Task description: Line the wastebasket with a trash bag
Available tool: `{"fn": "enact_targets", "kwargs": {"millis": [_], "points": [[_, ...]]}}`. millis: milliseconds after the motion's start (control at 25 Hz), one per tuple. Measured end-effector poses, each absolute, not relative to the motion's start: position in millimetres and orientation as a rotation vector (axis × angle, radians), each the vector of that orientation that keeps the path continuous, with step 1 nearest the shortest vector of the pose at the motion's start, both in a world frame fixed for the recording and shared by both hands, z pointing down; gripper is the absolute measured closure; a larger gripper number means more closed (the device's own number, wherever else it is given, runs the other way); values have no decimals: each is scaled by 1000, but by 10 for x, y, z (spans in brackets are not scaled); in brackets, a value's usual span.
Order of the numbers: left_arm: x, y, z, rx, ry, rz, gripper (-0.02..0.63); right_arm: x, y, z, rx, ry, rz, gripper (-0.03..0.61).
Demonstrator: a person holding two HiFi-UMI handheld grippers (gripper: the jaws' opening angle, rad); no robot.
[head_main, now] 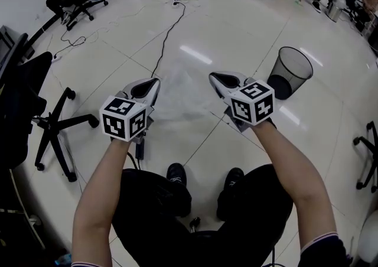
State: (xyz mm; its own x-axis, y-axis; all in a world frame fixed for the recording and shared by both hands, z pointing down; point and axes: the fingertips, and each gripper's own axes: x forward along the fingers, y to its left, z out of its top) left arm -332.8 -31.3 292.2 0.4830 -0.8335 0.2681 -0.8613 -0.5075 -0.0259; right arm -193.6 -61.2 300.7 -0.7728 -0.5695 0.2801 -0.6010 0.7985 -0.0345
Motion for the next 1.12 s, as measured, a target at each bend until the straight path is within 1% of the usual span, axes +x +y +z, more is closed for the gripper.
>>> {"fn": "enact_targets", "kwargs": {"millis": [120, 240, 440, 680, 1000, 1120], "points": [[-3446, -433, 2929, 2606, -1529, 376, 601, -2047, -753, 3009, 893, -2742, 207, 577], [-3530, -523, 3006, 2607, -1537, 397, 601, -2145, -851, 3072, 861, -2728, 169, 577], [-3665, -668, 3296, 2572, -1534, 420, 601, -2275, -1049, 3305, 816, -2705, 137, 577], [-3926, -792, 3855, 2469, -1542, 443, 601, -2345, -1219, 4016, 762, -2618, 172, 577], [-4388, -782, 4783, 2330, -1548, 560, 601, -2277, -1354, 4908, 787, -2530, 241, 574], [-4488, -737, 5164, 2275, -1549, 599, 601, -2196, -1336, 5194, 781, -2492, 259, 546]]}}
